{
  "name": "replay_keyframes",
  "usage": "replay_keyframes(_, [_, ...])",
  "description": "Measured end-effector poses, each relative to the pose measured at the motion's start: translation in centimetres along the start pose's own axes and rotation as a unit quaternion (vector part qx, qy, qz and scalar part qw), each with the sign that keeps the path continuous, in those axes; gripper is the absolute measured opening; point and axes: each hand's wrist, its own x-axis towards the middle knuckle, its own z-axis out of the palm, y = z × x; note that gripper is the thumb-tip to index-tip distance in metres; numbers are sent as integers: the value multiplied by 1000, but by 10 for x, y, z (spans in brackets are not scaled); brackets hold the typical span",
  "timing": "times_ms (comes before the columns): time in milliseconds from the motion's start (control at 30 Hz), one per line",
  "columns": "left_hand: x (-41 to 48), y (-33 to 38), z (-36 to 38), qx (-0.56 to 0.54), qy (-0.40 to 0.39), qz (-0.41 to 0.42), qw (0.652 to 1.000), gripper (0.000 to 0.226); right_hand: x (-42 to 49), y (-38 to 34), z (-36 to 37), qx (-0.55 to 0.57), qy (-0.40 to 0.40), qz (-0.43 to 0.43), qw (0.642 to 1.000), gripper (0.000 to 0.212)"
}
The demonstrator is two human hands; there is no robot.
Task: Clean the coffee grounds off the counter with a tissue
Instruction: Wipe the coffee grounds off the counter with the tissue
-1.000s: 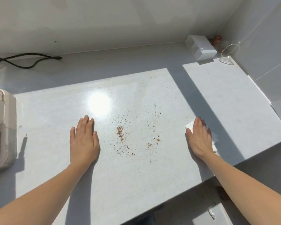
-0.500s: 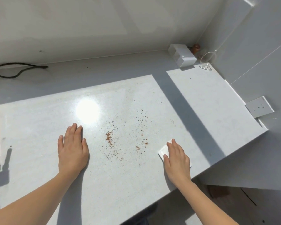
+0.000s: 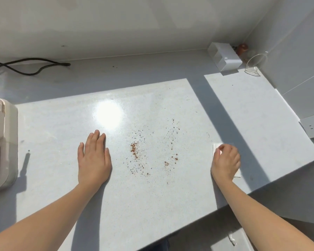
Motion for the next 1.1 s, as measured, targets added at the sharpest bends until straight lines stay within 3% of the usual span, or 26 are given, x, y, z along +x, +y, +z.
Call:
replay_keyframes(33, [0,0,0,0,2,0,1000,47,5,-7,2,-4,0,29,1000,18])
replay_keyframes(67, [1,-1,0,0,3,0,1000,47,3,-13,5,-6,4,6,1000,21])
replay_keyframes(167, [1,-2,1,0,6,-1,1000,47,-32,-18,14,8,-26,-177,984,26])
replay_keyframes(233, [1,-1,2,4,5,-2,1000,47,-44,-11,13,31,-52,-228,972,28])
replay_keyframes(367, [1,-2,1,-1,5,1,1000,47,-25,-12,16,29,-39,-212,976,25])
replay_keyframes(500, [0,-2,2,0,6,0,1000,47,23,-33,11,45,-47,-52,997,32])
replay_keyframes(533, [0,-2,1,-1,5,1,1000,47,21,-36,10,50,-73,-63,994,40])
replay_keyframes(633, [1,-2,1,-2,3,0,1000,48,-21,-22,9,-17,-158,-227,961,69])
replay_keyframes(700, [0,-1,1,1,0,-2,1000,48,-40,-4,5,-55,-188,-275,941,74])
replay_keyframes(900, [0,0,-2,9,-4,1,1000,48,23,-21,12,-62,-158,-193,966,75])
replay_keyframes(1100, [0,2,-2,24,-7,-2,1000,49,85,-50,27,-67,-183,-275,942,76])
